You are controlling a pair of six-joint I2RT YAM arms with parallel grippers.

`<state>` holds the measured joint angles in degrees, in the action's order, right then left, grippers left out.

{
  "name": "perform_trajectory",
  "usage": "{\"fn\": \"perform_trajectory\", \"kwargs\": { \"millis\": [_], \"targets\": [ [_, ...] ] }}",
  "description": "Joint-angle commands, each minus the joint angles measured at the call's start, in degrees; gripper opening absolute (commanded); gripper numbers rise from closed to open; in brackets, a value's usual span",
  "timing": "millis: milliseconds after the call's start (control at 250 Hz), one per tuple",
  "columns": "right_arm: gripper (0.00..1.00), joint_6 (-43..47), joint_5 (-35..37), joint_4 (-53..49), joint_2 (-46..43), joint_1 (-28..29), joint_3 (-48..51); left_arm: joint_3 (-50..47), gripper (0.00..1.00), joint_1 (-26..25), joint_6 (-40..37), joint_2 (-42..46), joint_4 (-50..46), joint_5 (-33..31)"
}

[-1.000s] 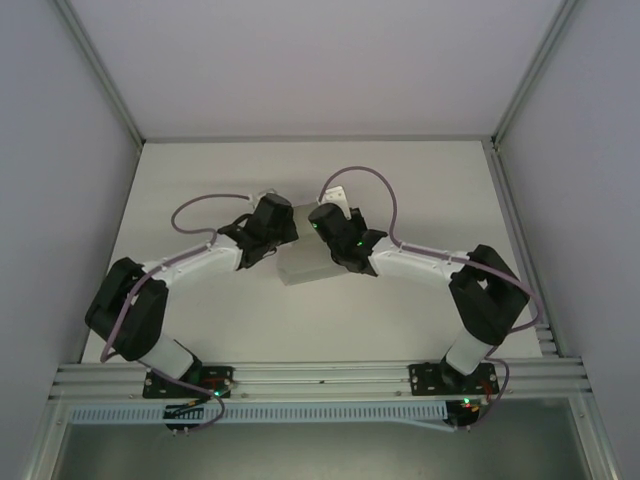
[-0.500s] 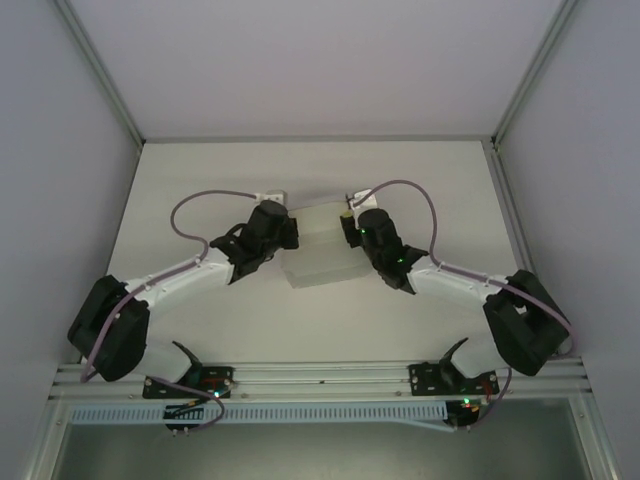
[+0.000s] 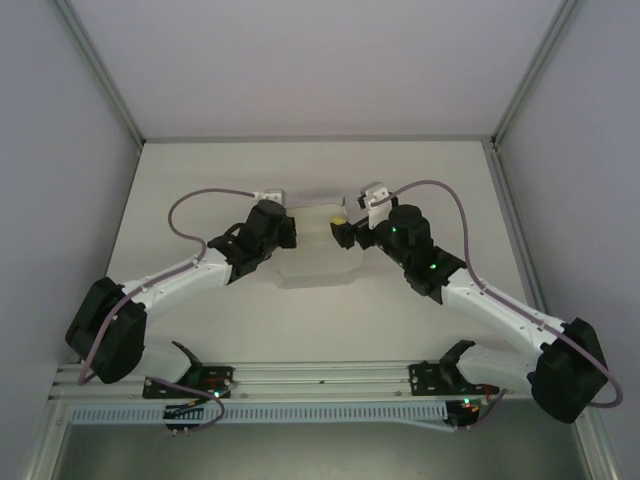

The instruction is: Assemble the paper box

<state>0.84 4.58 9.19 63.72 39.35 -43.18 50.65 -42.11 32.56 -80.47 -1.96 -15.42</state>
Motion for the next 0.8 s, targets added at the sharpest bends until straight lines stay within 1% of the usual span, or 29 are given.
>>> {"fn": "perform_trajectory", "kwargs": {
  "millis": [0,124,196,244,299,479,539,611,679,719,795],
  "targets": [
    [1.0,-2.1,4.6,-8.6,-1.2,-0.2,-2.8,-0.1,0.0,0.1,-1.5,0.7,0.8,0.6],
    [1.0,-4.6,4.9,-11.6,-0.9,-0.2,-3.4,0.5,0.0,0.1,-4.1,0.1,1.7,4.5],
    [1.0,-6.6,4.8,-12.4,-1.2,-0.2,-3.4,0.9,0.0,0.1,-8.2,-0.6,2.7,8.6],
    [1.0,-7.9,5.5,-13.6,-1.9,-0.3,-3.6,1.8,0.0,0.2,-13.7,-1.4,2.0,11.4],
    [1.0,-9.3,5.8,-14.7,-3.8,-0.3,-3.7,3.4,0.0,0.2,-21.8,-3.0,-0.4,14.2],
    [1.0,-16.7,4.4,-13.8,-14.1,-1.3,-0.1,14.0,0.0,0.5,-45.1,-11.5,-17.8,21.1],
    [1.0,-19.1,5.6,-15.0,-17.1,-2.1,0.9,17.8,0.0,-0.1,-52.7,-14.3,-24.4,23.6],
    [1.0,-20.2,8.9,-20.0,-19.4,-3.2,0.6,22.9,0.0,-1.4,-60.5,-17.6,-31.8,22.6],
    [1.0,-20.3,12.4,-25.5,-20.9,-4.1,0.0,28.0,0.0,-2.1,-64.3,-20.5,-37.4,17.9],
    [1.0,-20.5,14.4,-28.2,-21.7,-4.8,0.0,31.0,0.03,-2.4,-66.7,-22.4,-41.0,15.8],
    [1.0,-20.8,15.4,-32.1,-23.4,-6.0,0.2,35.7,0.04,-3.4,-71.0,-26.6,-46.6,10.7]
  ]
}}
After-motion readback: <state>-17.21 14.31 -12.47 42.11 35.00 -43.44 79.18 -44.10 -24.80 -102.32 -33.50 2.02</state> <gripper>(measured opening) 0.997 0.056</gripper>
